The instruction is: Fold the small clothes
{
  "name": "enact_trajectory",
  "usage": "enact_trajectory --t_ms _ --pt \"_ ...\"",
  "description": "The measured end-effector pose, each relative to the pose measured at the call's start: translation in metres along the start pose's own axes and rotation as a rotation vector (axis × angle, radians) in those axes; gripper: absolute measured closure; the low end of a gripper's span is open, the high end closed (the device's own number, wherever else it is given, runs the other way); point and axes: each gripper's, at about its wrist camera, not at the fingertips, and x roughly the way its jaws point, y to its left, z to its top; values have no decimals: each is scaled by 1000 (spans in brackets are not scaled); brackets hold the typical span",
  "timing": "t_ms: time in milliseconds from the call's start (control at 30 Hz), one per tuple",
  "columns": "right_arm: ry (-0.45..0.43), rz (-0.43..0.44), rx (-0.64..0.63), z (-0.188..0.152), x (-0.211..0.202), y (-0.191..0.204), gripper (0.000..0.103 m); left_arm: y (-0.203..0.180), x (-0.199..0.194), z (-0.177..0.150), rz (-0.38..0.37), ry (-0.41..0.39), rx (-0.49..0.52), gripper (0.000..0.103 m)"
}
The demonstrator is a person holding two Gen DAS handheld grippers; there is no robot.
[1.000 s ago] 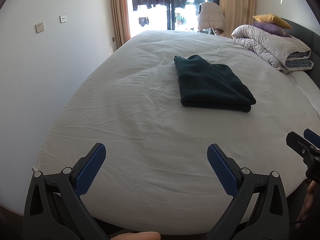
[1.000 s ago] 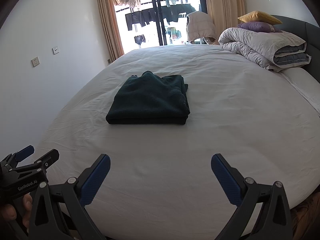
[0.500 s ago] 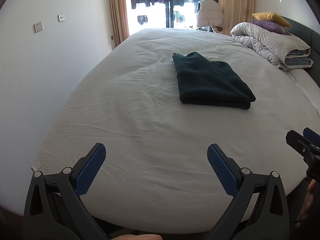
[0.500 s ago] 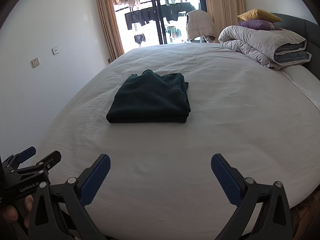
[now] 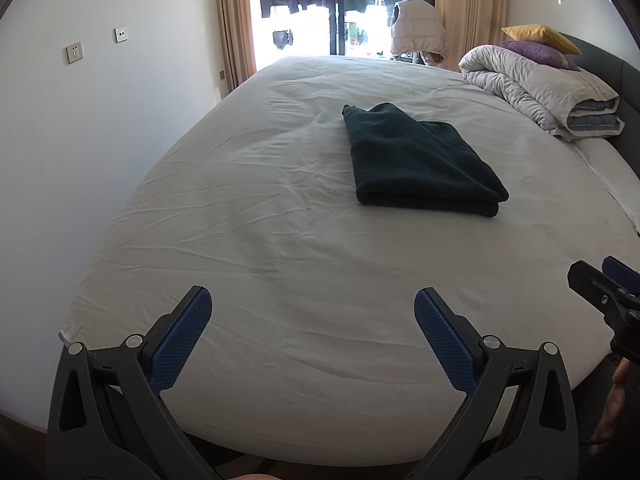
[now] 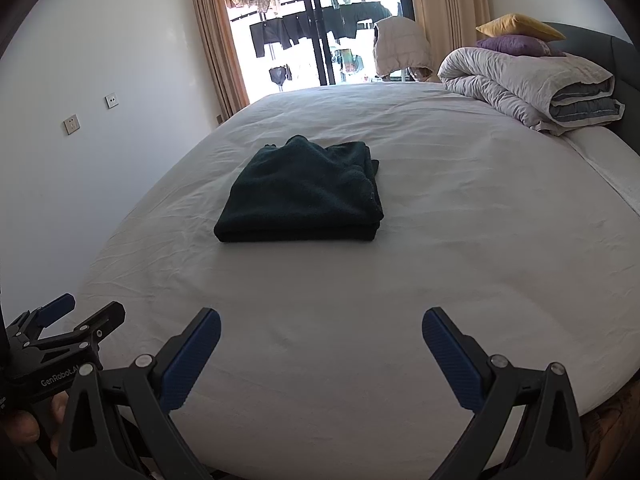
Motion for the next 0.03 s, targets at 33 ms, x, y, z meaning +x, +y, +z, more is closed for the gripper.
enact_trajectory --t_ms 33 --pt "-1 0 1 0 0 0 0 1 0 0 -2 -1 -2 0"
